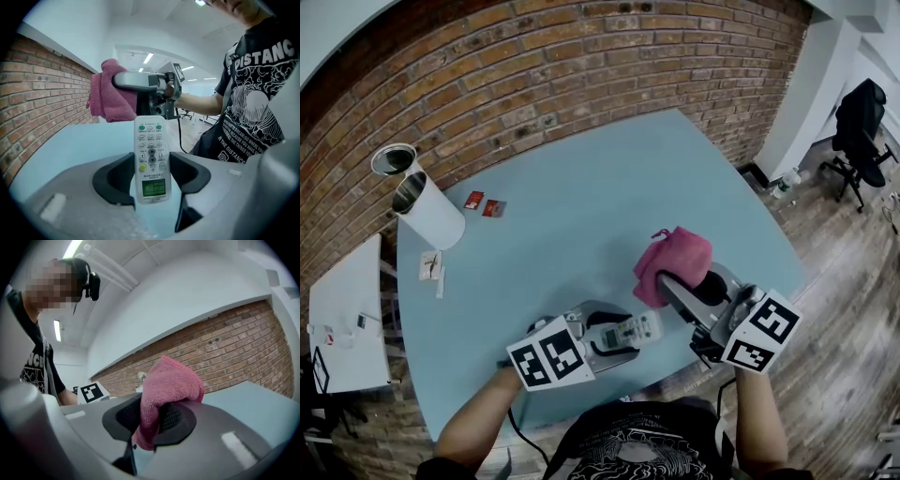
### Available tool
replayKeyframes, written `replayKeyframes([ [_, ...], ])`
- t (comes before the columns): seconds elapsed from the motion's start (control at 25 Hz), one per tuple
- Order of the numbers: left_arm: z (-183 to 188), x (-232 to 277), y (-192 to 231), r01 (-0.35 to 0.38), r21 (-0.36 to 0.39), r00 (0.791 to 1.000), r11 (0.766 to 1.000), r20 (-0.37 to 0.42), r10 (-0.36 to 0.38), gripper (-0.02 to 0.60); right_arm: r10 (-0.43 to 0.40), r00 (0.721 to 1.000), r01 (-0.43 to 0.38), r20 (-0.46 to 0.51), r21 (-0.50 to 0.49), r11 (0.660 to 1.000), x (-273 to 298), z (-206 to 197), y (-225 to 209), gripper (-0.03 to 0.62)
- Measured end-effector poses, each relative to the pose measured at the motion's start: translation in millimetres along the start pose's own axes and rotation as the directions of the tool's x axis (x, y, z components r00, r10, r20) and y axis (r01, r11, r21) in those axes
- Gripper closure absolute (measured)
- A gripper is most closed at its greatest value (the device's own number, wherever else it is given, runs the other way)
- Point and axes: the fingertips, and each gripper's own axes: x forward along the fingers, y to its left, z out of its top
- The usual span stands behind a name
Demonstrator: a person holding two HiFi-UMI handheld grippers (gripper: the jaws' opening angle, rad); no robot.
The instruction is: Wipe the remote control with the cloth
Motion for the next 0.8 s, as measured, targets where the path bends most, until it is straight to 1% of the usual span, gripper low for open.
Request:
replayKeyframes([
  [0.16,5,-2,-6,0.029,0.008,0.999,1.0,0.018,-0.029,0.345,0.096,0.995,-0.096,0.006,0.103,0.99,3,-4,4,0.531],
  [0.32,6,-3,-7,0.037,0.009,0.999,0.999,0.027,-0.037,0.345,0.161,0.987,-0.162,0.016,0.156,0.974,6,-7,7,0.531],
  [0.52,11,-5,-9,0.05,0.015,0.998,0.999,0.039,-0.05,0.345,0.239,0.97,-0.24,0.031,0.213,0.947,9,-12,13,0.531],
  [0.6,14,-6,-12,0.06,0.017,0.997,0.998,0.044,-0.061,0.345,0.261,0.965,-0.262,0.033,0.225,0.939,10,-14,15,0.531],
  [0.8,21,-8,-13,0.074,0.014,0.995,0.997,0.07,-0.075,0.345,0.287,0.958,-0.285,0.025,0.234,0.93,13,-19,19,0.531],
])
